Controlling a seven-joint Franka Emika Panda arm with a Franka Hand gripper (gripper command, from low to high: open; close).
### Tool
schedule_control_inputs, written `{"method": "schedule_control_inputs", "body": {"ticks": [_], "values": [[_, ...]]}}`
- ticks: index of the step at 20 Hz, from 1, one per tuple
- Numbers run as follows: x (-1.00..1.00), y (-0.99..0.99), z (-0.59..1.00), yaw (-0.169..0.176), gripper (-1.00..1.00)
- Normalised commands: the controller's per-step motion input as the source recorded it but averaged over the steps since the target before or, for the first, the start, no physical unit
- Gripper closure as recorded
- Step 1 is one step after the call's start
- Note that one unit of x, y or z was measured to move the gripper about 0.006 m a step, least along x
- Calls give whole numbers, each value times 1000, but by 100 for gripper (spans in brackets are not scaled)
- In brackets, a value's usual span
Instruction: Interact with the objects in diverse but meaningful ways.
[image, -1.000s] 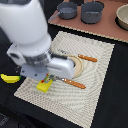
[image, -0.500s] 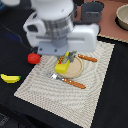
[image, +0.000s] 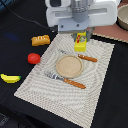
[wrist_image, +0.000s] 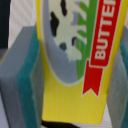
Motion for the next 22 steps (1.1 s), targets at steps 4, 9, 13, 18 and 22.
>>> {"method": "schedule_control_inputs", "body": {"ticks": [4,9,13,18,22], "values": [[81,574,-449,67,100],[0,447,-441,68,100],[0,296,-376,52,100],[-58,345,-377,55,100],[-29,332,-382,54,100]]}}
